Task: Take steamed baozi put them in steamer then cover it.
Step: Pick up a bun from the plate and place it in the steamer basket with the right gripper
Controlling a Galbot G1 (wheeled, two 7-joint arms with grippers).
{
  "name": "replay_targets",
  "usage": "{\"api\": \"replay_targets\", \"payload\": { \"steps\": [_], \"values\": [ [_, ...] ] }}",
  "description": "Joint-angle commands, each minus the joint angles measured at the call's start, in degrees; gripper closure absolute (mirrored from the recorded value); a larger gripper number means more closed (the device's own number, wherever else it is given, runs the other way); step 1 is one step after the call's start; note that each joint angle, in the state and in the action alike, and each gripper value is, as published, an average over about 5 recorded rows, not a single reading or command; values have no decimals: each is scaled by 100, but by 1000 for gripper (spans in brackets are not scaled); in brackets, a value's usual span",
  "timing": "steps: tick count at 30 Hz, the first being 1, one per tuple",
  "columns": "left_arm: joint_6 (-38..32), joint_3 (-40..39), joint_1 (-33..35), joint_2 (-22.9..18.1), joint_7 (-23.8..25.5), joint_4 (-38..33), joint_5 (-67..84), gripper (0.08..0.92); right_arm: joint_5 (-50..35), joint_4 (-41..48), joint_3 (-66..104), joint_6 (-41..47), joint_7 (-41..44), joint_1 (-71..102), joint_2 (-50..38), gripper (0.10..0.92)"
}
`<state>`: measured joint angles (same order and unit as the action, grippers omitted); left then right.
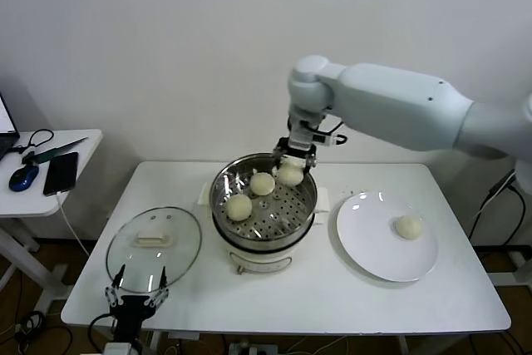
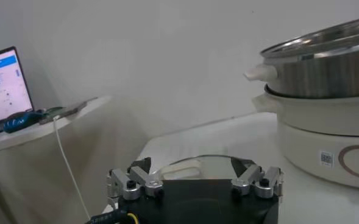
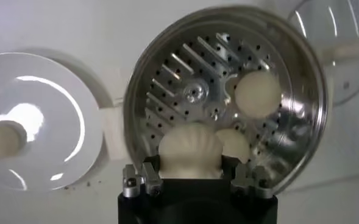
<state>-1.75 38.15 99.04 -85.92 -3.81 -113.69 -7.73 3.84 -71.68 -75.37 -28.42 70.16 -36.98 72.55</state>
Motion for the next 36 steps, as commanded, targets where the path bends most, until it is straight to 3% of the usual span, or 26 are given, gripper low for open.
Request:
{"api": "replay_targets", "payload": {
  "steps": [1, 22, 28, 36],
  "values": [
    [-41, 17, 33, 35, 6, 37, 45, 177, 207, -101, -74, -230, 29, 429, 580, 364],
    [-106, 81, 70, 62, 6, 161, 153, 177, 312, 138, -151, -255, 28, 861, 632, 346],
    [-98, 73, 51, 63, 5, 165, 143, 177, 369, 189, -40, -288, 45, 837, 616, 225],
    [-99, 64, 63, 63, 1, 150, 135, 177, 131, 1, 171, -297, 114, 391, 179, 203]
  ]
}}
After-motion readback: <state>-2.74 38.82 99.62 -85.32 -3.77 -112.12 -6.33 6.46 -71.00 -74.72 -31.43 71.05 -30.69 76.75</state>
